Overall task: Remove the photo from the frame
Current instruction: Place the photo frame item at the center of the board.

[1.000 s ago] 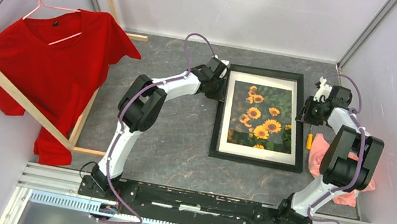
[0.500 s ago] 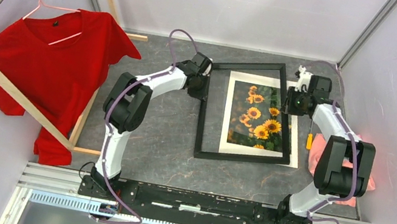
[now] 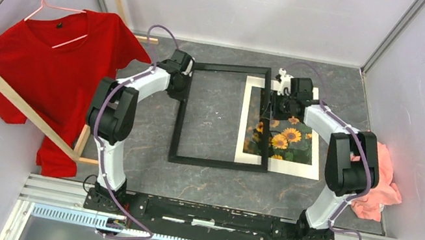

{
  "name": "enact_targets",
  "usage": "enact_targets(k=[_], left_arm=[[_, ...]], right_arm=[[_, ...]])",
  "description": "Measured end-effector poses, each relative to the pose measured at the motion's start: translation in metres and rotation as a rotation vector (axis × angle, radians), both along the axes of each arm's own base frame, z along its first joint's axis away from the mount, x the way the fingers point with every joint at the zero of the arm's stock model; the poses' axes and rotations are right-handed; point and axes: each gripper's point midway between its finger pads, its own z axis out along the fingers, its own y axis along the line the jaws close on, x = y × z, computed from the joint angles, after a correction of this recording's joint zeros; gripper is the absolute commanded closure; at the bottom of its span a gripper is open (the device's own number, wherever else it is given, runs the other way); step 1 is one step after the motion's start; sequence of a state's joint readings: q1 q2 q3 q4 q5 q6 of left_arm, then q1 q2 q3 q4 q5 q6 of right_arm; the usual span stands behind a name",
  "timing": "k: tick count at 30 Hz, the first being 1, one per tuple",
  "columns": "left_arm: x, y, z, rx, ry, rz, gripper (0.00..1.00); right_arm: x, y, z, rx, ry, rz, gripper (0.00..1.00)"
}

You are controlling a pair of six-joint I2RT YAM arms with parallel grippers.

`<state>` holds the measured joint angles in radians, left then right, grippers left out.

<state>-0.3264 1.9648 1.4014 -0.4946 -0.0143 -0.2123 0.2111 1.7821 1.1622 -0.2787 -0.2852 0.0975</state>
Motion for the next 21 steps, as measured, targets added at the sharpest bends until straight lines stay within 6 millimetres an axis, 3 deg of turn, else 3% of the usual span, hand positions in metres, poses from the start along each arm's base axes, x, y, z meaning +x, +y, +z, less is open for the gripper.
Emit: enact_targets(k=[7,21], left_arm=[[-0.006,0.055,0.0,0.09,-0.009,0.05,0.98],[-0.015,0.157,0.0,0.207,-0.002,0.173,0.97]], right_arm=[[-0.011,0.054,-0.011,0.082,0.052,0.101,0.78],[0.0,0.154,-0.019,0.201,0.062,0.241,0.64]])
